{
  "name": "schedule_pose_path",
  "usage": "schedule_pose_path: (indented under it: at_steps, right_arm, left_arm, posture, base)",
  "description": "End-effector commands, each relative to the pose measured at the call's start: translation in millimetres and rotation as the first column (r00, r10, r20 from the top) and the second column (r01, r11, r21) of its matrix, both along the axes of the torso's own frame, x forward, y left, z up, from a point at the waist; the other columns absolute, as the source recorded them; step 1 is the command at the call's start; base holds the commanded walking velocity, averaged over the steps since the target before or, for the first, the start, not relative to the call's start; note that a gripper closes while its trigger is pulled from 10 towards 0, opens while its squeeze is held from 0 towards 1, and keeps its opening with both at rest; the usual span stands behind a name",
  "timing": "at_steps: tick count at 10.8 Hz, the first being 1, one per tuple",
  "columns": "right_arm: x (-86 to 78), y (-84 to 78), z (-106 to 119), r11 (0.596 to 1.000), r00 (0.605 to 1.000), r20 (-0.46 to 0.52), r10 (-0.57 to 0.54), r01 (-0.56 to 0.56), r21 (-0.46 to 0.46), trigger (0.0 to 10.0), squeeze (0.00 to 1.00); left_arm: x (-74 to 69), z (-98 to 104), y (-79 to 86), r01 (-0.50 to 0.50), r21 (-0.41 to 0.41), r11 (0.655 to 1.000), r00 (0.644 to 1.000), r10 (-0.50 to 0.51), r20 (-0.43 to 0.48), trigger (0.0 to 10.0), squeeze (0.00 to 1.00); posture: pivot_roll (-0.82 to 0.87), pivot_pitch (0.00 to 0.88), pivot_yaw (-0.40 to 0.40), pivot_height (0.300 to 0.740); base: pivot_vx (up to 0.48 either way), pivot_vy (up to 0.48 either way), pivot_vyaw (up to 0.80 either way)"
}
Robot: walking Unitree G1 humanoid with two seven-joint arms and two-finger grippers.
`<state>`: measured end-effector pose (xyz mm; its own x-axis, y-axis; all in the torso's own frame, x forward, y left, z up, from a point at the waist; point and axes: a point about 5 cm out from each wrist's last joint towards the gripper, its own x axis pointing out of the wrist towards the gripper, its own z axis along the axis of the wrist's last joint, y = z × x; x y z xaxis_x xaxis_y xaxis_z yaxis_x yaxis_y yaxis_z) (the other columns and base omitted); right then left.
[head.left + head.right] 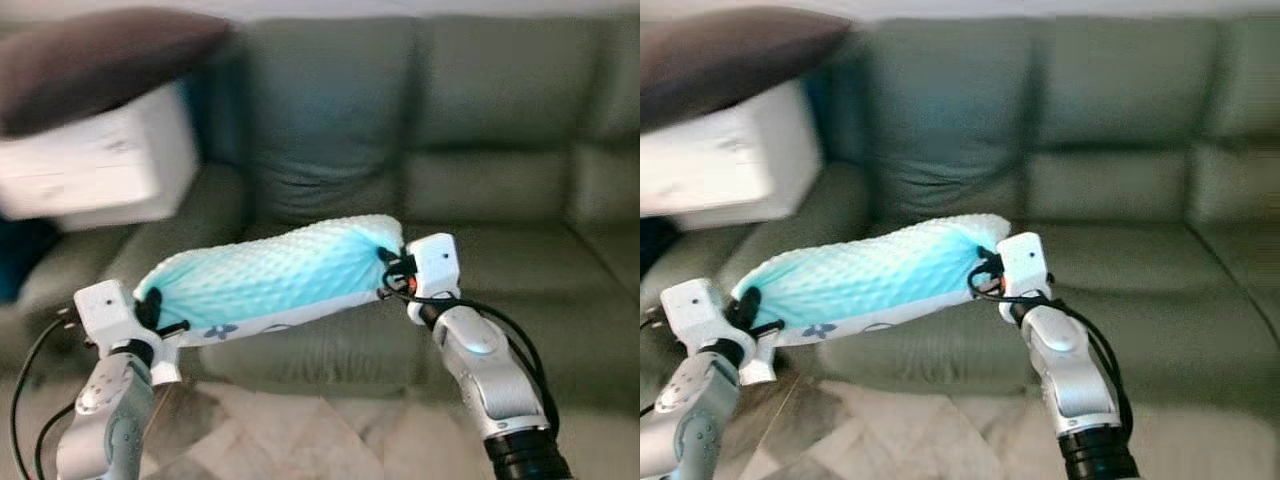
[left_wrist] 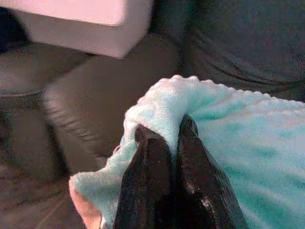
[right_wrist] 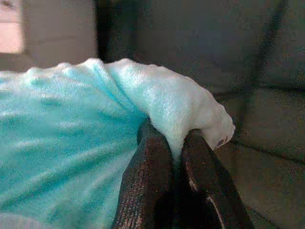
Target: Move the pillow to the sofa
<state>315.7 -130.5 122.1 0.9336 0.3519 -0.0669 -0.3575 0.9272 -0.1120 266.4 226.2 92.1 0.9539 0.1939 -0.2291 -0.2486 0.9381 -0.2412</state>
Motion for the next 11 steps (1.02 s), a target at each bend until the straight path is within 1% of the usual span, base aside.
schedule_pose_path:
  at_steps: [1,2,3,5,6,7,9,11]
  right_arm:
    - [2.7,1.5,8.3,1.0,1.0,0.029,-0.004,0.004,0.008,10.0,0.0]
    - [2.7,1.7,8.4,1.0,1.0,0.028,-0.004,0.004,0.009,10.0,0.0]
    - [2.4,1.9,8.0,1.0,1.0,0.025,-0.005,0.004,0.009,10.0,0.0]
    - [2.6,0.7,6.9,1.0,1.0,0.019,-0.01,0.01,0.009,10.0,0.0]
    - [2.6,0.7,7.0,1.0,1.0,0.02,-0.011,0.01,0.026,10.0,0.0]
    - [2.0,1.6,7.2,1.0,1.0,0.026,-0.002,0.001,0.009,10.0,0.0]
    - [1.5,2.0,6.5,1.0,1.0,0.022,0.0,-0.001,0.01,10.0,0.0]
    - [1.3,1.8,6.2,1.0,1.0,0.021,0.001,-0.001,0.009,10.0,0.0]
  left_arm:
    - [-0.9,1.4,4.8,-0.015,0.022,1.0,1.0,0.015,0.0,10.0,0.0]
    - [-0.9,1.5,4.6,-0.017,0.019,1.0,1.0,0.017,0.0,10.0,0.0]
    - [-1.3,0.4,4.0,-0.024,-0.001,1.0,1.0,0.024,-0.004,10.0,0.0]
    - [-0.6,0.7,3.3,-0.035,0.016,0.999,0.999,0.035,0.0,10.0,0.0]
    - [-0.7,1.3,3.7,-0.039,0.025,0.999,0.999,0.039,0.003,10.0,0.0]
    - [-0.8,2.1,4.4,-0.043,0.04,0.998,0.999,0.043,0.004,10.0,0.0]
    - [-1.4,2.9,7.2,-0.07,0.044,0.997,0.998,0.07,0.005,10.0,0.0]
    - [-1.4,2.9,8.0,-0.076,0.055,0.996,0.997,0.076,0.002,10.0,0.0]
  posture:
    - [-0.2,0.005,0.077,0.74]
    - [-0.2,0.006,0.076,0.74]
    - [-0.2,0.008,0.078,0.74]
    - [-0.2,0.008,0.078,0.74]
    - [-0.2,0.009,0.077,0.74]
    - [-0.2,0.01,0.078,0.74]
    - [-0.2,0.011,0.079,0.74]
    - [-0.2,0.012,0.079,0.74]
  base:
    - [0.0,0.0,-0.8]
    - [0.0,0.0,-0.8]
    - [0.0,0.0,-0.8]
    - [0.0,0.0,-0.8]
    - [0.0,0.0,-0.8]
    - [0.0,0.0,0.0]
    - [0.0,0.0,0.0]
    - [0.0,0.0,0.0]
